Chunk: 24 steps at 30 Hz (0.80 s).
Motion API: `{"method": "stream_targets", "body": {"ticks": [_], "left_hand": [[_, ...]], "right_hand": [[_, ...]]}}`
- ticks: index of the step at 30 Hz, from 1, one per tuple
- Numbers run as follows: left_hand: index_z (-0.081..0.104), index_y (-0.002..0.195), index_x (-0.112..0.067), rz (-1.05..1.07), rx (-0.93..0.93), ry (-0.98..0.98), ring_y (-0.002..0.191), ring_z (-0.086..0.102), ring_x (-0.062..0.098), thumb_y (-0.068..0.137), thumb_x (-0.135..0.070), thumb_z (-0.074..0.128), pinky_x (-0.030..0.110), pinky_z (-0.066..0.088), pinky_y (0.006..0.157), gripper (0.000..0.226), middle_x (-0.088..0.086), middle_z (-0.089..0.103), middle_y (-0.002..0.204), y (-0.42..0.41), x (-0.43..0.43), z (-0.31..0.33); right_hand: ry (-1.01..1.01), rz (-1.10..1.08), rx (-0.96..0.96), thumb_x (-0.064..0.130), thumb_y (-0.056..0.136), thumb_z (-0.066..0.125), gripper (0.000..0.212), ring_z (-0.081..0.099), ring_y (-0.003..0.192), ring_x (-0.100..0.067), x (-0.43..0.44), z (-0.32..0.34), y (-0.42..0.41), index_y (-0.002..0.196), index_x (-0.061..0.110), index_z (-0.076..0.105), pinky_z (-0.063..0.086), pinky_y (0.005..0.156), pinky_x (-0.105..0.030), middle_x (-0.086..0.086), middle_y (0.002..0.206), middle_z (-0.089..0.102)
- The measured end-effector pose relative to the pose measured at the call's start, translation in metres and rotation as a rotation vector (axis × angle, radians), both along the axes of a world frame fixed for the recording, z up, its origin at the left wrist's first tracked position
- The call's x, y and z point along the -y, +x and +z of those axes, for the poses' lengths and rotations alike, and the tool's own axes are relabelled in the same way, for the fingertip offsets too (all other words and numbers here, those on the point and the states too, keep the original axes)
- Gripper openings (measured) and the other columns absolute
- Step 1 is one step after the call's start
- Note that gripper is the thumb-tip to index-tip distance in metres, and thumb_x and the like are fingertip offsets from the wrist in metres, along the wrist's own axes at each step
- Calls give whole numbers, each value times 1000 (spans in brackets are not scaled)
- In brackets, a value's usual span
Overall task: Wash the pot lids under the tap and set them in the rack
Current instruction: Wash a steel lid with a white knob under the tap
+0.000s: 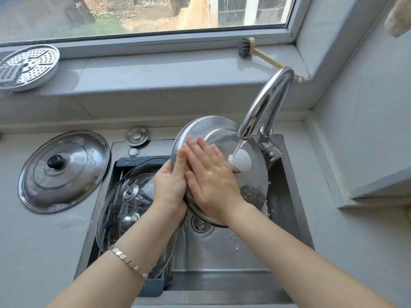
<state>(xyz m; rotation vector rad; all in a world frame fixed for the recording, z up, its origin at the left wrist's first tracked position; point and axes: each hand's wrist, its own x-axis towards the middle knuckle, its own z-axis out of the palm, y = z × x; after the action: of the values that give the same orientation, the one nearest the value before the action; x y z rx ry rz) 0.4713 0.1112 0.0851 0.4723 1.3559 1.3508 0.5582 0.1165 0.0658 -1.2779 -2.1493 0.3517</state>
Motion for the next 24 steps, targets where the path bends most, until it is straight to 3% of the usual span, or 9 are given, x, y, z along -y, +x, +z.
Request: {"method": "stream_targets", "body": {"ticks": [4,8,11,13,15,18,19,21,24], "left_hand": [[65,88,-15,111,-23,18,69,68,15,88,-36,56,34,57,74,23,-2,73,72,-18,-11,7],[64,83,-18,116,-74,-40,69,67,16,89,-35,57,34,57,70,19,-2,72,73,-23,-7,9],[57,76,-15,108,-93,-186,76,59,24,90,-35,58,39,56,71,24,8,61,78,-15,1,7],[52,76,-12,42,-102,-283,74,52,23,89,-34,60,39,52,70,27,9,51,77,-4,9,1],[56,89,-5,-34,-88,-354,82,55,24,87,-33,62,40,49,81,28,12,56,88,11,15,-5],[56,100,0,-146,-23,-431,79,62,28,90,-27,59,39,55,75,29,16,64,90,29,15,-8],[55,94,0,-202,18,-439,76,63,28,92,-25,56,36,55,68,25,16,63,86,32,13,-6],[52,88,-4,-348,61,-491,85,62,29,96,-28,49,38,56,69,25,18,62,93,36,10,-2],[50,116,-12,-569,-35,-657,105,54,33,97,-42,42,49,47,89,37,21,53,127,33,18,-8]], "right_hand": [[164,222,167,31,98,31,52,18,143,-19,45,-47,30,146,16,22,14,117,-38,-1,156,16],[-240,97,231,55,96,11,68,1,145,-11,62,-67,73,149,12,8,3,118,-34,-2,158,2],[-508,-59,217,83,70,-7,102,-13,142,-5,67,-57,101,146,16,-5,-12,116,-28,0,157,-6],[-511,30,212,88,67,12,104,-7,144,-10,70,-40,107,145,21,-8,-8,115,-24,3,155,-5],[-371,131,237,72,72,48,101,25,139,-18,74,-29,106,148,17,12,17,113,-24,-7,153,21],[-293,82,311,22,48,78,94,64,105,-28,77,-24,108,133,10,40,53,82,-31,-16,125,60],[-289,43,341,10,44,77,92,68,96,-28,75,-19,111,130,10,47,56,71,-30,-13,117,66],[-326,-88,352,-3,61,65,72,67,88,-32,65,-7,119,130,13,51,52,67,-32,-7,108,69],[-455,-197,325,-3,81,43,52,60,94,-35,47,1,129,127,21,49,46,77,-38,-7,107,67]]}}
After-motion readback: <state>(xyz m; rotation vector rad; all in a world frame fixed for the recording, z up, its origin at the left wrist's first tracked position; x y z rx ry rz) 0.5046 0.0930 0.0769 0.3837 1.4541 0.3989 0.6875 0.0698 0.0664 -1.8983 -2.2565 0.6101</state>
